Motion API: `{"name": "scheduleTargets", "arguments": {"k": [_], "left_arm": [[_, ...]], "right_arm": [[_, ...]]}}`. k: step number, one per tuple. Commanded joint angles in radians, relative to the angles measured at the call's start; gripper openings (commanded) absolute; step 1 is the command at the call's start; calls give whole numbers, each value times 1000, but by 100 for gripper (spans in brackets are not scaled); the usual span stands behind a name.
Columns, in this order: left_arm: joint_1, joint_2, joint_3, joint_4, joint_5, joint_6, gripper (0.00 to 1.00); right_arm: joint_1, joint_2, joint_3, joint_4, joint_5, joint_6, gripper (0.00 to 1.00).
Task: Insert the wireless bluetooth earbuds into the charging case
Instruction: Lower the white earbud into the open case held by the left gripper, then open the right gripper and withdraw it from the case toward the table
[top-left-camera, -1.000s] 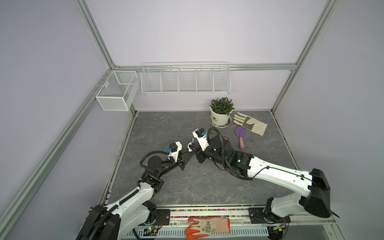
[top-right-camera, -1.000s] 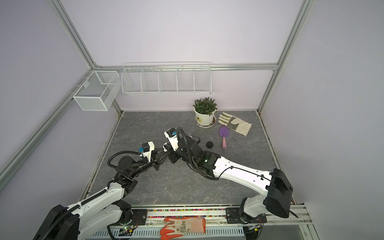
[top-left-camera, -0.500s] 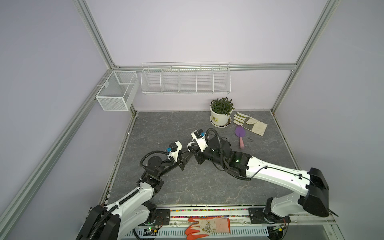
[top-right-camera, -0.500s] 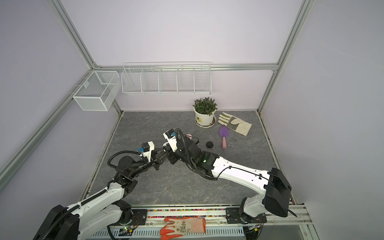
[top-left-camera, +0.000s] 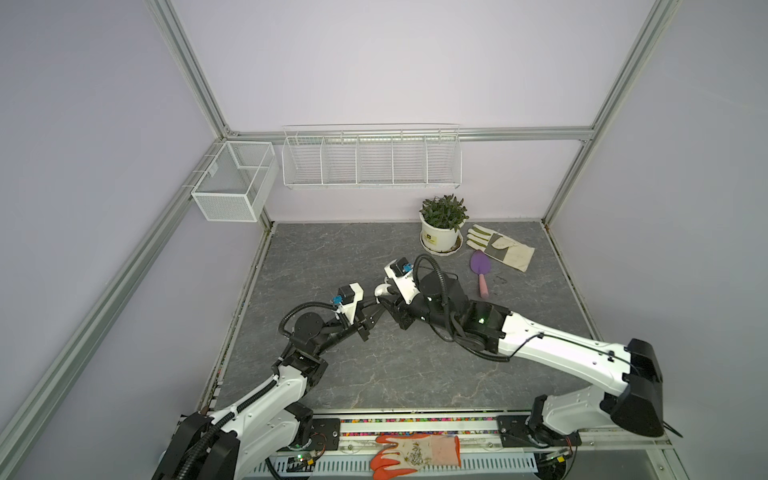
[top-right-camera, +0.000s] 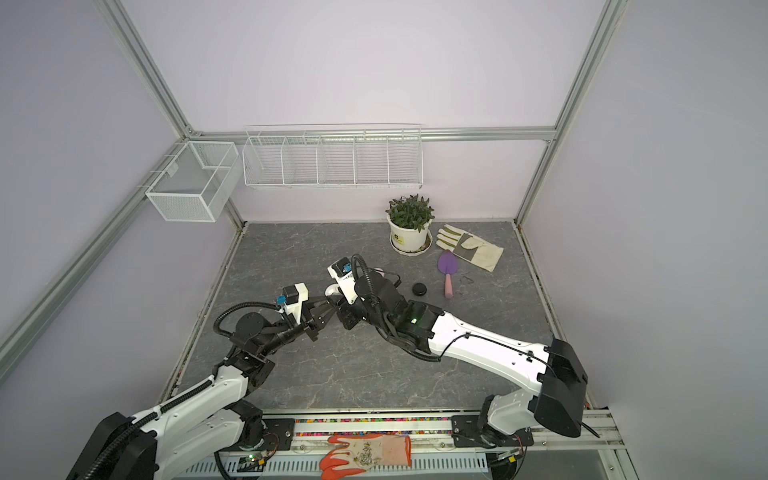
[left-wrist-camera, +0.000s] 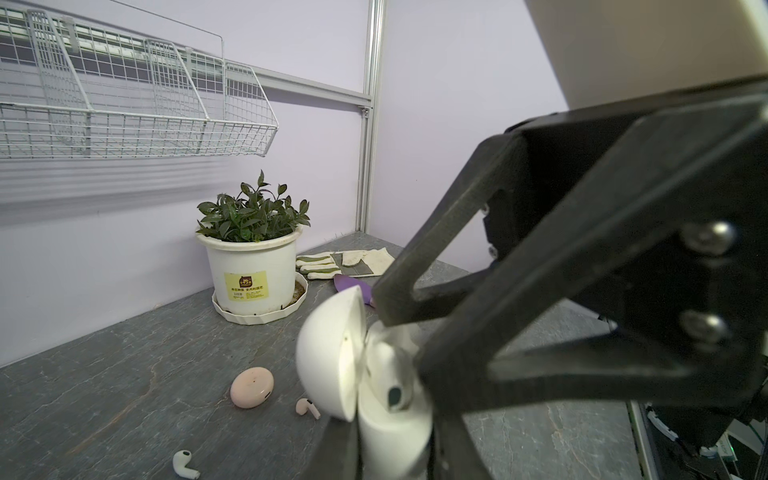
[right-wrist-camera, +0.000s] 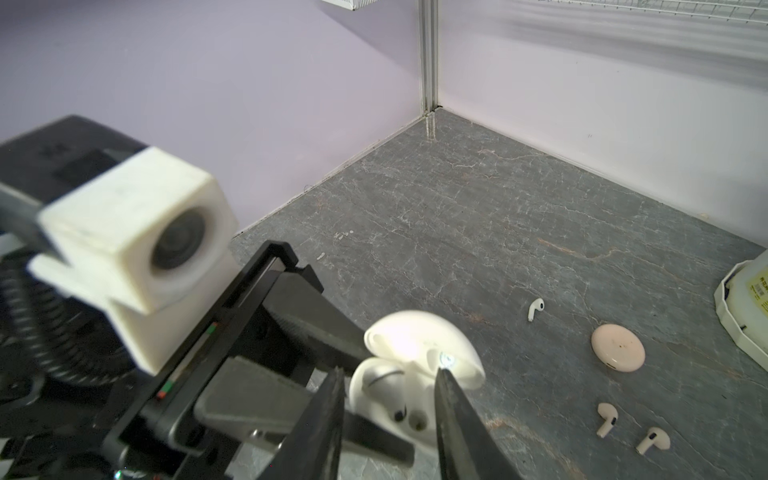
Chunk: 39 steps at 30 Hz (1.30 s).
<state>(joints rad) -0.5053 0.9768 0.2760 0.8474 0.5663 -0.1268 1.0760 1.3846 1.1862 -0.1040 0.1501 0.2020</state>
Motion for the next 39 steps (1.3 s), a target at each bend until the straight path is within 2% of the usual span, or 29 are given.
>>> {"name": "scheduleTargets", "arguments": {"k": [1,6,8,11,17,24,29,39], "left_arm": [[-4,-15,-15,5,7,-10,0],[-6,-34,-11,-18,25,-14,0],[-6,-42,-11,-32,27,-14,0],[-7,-52,-14,-49,32,-12,0],[-16,-55,-9,-66,39,-7,0],[-17,-35,2,-66,60,4,0],[-19,-32,5,-67,66,9,0],[-19,-33,8,-72,75,10,0]], "right_arm": [[-7,-71,41,-68,-65,3,39],[-73,-33,122,-206,-234,-76,38],[-105,10,181,-294,-259,-109,37],[-134,44,237,-359,-251,-143,38],[-161,50,275,-394,-209,-177,50],[-158,89,303,-401,-239,-175,57],[-145,115,329,-408,-218,-188,63],[-133,144,340,-410,-189,-202,66]]}}
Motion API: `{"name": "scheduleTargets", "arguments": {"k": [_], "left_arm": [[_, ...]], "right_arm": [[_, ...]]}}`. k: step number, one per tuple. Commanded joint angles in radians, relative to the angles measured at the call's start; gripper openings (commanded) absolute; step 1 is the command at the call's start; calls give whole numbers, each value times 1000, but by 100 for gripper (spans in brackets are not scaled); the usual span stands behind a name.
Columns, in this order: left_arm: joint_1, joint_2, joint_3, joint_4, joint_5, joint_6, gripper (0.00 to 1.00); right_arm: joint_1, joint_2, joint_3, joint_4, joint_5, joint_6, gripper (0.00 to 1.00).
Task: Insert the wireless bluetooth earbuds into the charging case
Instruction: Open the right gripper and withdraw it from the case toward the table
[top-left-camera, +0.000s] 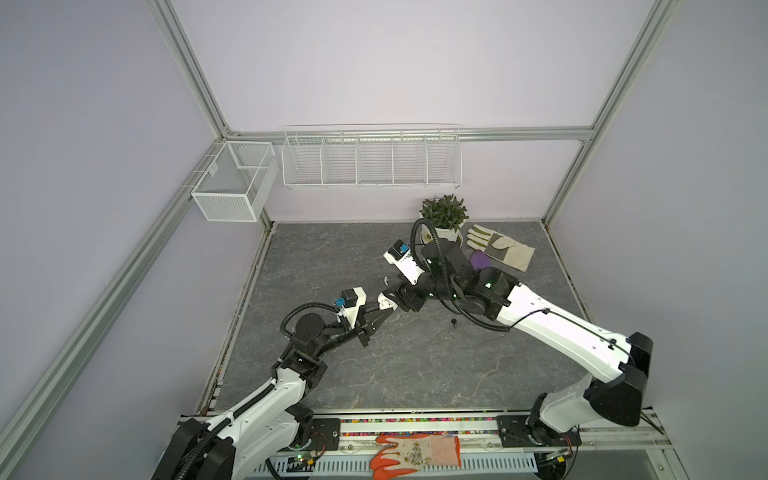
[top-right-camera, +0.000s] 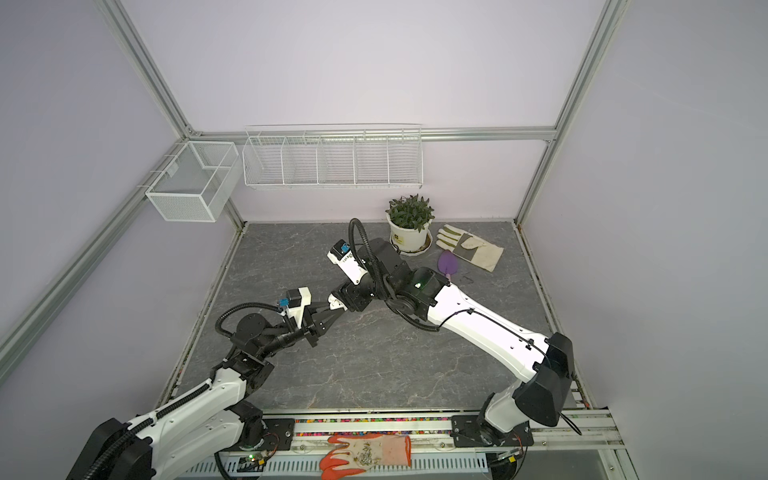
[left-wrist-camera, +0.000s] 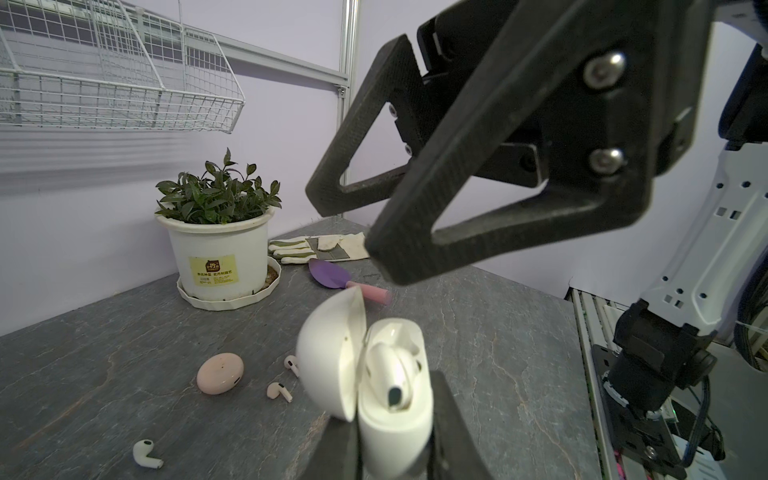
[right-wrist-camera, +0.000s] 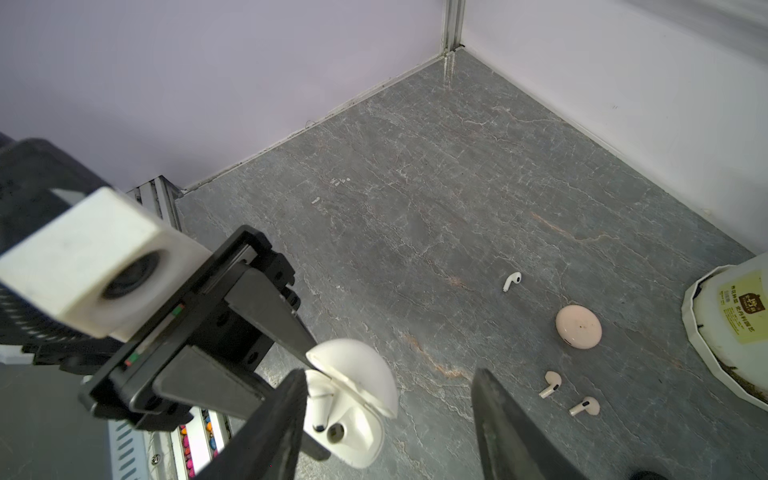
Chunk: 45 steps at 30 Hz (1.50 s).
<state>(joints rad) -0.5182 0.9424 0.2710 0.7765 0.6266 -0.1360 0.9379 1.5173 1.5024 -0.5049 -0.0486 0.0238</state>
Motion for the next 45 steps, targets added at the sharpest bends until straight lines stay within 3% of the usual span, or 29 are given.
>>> {"name": "scheduleTargets", "arguments": {"k": [1,45], "left_arm": [[-5,1,13,-1,14,19,0],[-6,-1,13,-6,-16,18,0]], "right_arm": [[7,14,26,-8,11,-24,66],[17,23,-39,-9,6,-34,66]]}}
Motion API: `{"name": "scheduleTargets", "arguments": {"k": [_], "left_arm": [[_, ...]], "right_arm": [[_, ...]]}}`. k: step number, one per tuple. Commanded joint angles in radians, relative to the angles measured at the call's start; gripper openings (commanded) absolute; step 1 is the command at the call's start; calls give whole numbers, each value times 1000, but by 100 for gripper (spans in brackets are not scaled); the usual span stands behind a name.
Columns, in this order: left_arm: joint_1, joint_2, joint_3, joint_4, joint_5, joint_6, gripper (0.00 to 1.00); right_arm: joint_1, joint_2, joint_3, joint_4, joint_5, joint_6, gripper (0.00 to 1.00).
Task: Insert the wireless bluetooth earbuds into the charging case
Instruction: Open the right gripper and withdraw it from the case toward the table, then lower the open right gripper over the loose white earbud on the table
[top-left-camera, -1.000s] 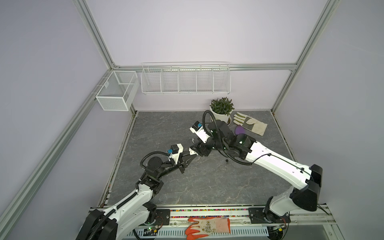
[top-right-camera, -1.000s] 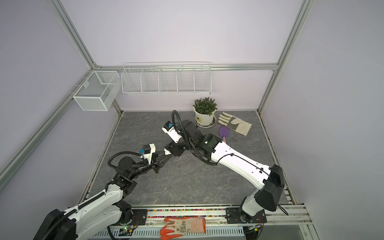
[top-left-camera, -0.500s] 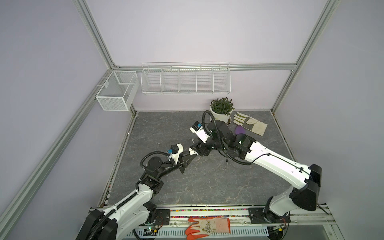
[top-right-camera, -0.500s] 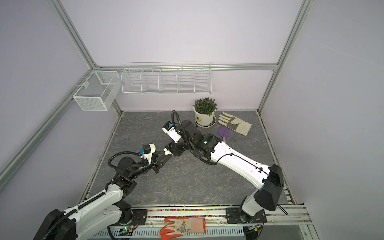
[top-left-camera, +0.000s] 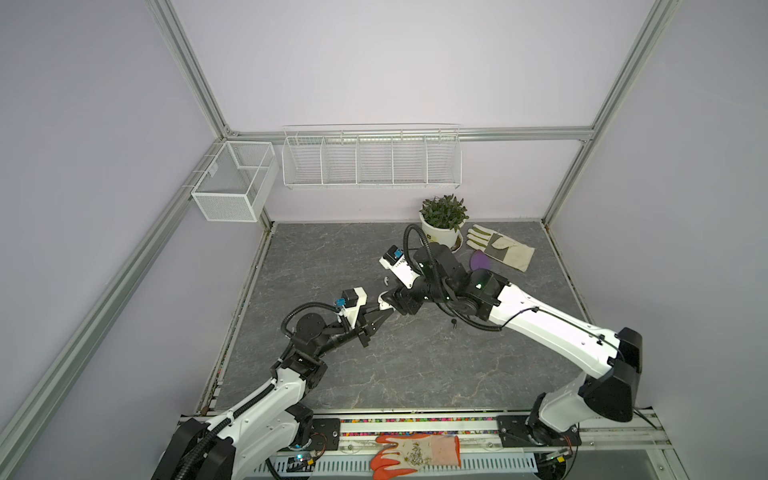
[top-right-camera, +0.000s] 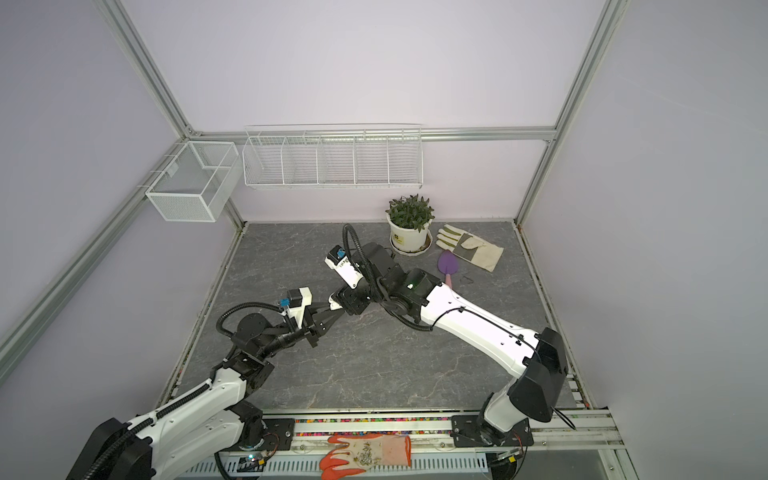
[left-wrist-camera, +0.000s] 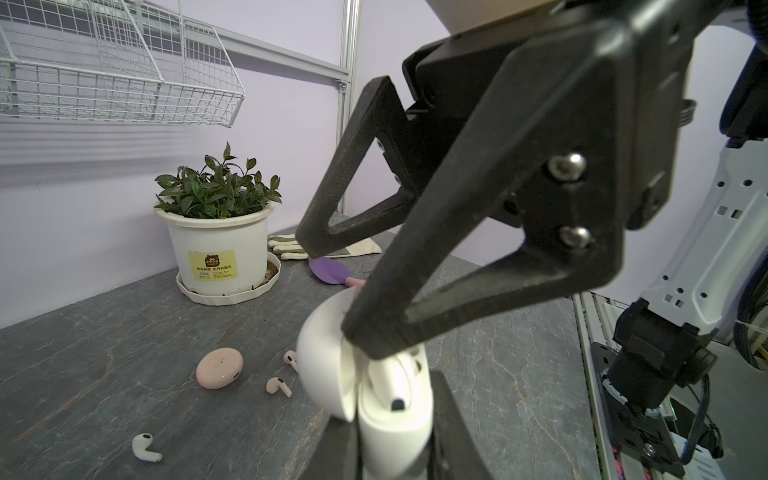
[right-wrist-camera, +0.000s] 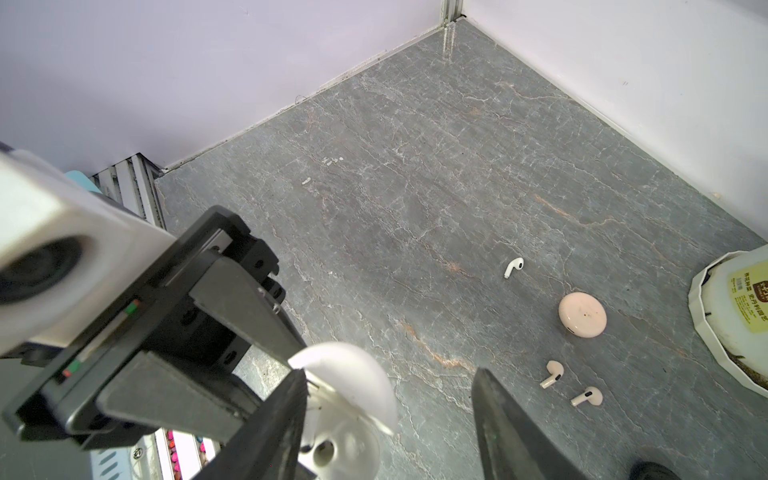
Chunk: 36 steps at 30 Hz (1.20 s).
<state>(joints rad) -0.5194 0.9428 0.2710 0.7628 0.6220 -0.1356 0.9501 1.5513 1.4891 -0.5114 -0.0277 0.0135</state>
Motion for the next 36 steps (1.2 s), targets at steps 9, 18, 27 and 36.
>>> {"name": "scheduleTargets", "arguments": {"k": [9,18,27,36], "left_arm": [[-4,-5,14,3,-14,5,0],[-5,-60,-8,-17,-148,-87,0],[1,-4,42,-42,-196,-74,0],[66,112,60,59,-139,-118,0]], "right_arm": [[6,-30,43,-32,-5,-15,66],[-128,-89,-116,148,129,198,58],[-252,335,128,132,29,210,49],[-266,639,355,66,-25,174,47]]}}
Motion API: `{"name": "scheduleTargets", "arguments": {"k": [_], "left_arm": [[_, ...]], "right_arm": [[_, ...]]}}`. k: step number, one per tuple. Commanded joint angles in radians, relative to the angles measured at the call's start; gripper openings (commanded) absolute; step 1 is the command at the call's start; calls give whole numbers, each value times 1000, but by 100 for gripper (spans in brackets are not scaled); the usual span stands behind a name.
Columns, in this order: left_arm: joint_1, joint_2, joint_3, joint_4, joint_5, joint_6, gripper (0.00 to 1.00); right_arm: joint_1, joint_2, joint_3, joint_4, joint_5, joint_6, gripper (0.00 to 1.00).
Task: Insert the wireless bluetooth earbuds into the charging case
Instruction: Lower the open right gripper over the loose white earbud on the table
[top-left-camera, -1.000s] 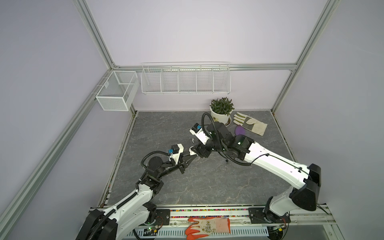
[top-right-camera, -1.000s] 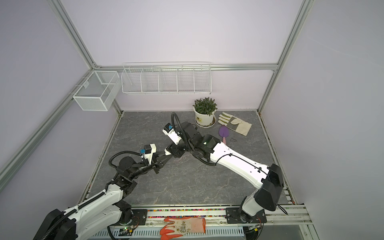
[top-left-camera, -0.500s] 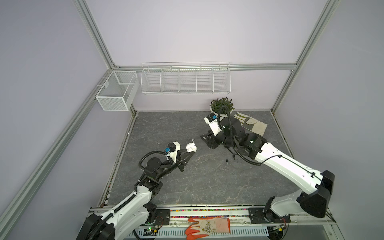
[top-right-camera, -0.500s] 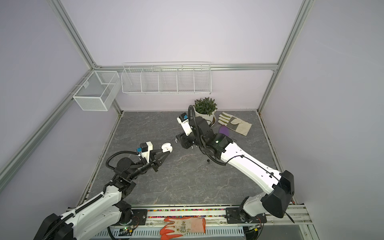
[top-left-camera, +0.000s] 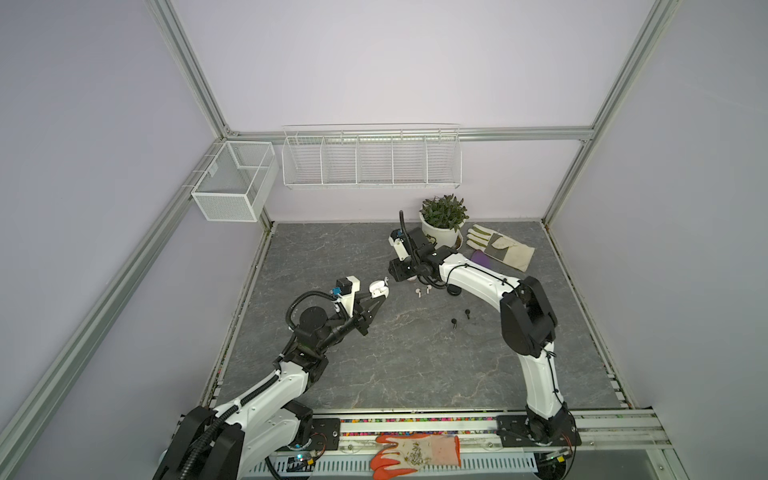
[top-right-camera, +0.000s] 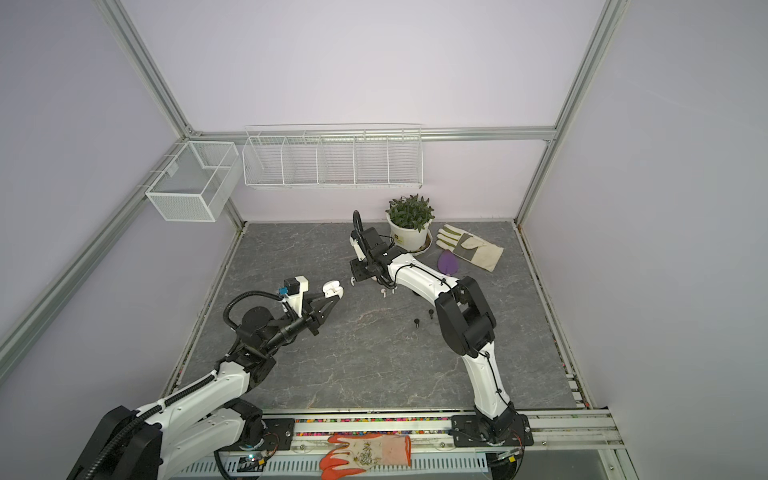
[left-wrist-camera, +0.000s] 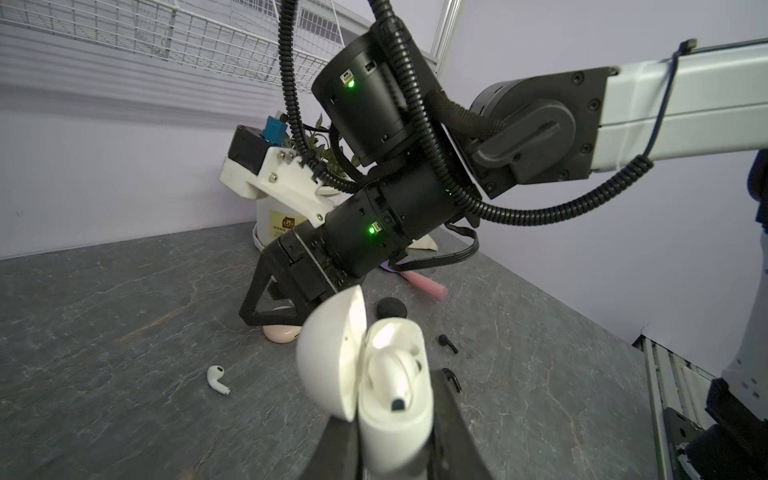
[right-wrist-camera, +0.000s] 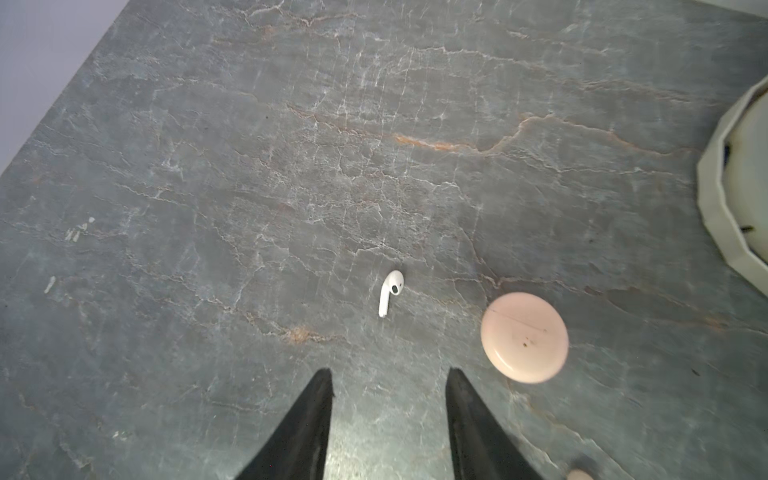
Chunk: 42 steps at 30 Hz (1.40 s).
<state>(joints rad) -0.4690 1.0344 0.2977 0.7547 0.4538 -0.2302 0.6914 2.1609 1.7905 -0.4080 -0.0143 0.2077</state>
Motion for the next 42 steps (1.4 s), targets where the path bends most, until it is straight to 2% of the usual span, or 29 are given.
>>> {"name": "scheduleTargets", "arguments": {"k": [1,8,20,42], "left_arm": [[19,32,36,71,35,-24,0],[34,61,31,96,52,-36,0],[34,65,21,105,64,-51,0],[35,19,1,78,53,-40,0]], "right_arm": [[-8,53,73,-42,-40,-22,47],[-7,194,213,-111,-54,-28,46],[8,331,357,-197,-19,-40,42],[40,419,441,-249,73,-48,32]]}}
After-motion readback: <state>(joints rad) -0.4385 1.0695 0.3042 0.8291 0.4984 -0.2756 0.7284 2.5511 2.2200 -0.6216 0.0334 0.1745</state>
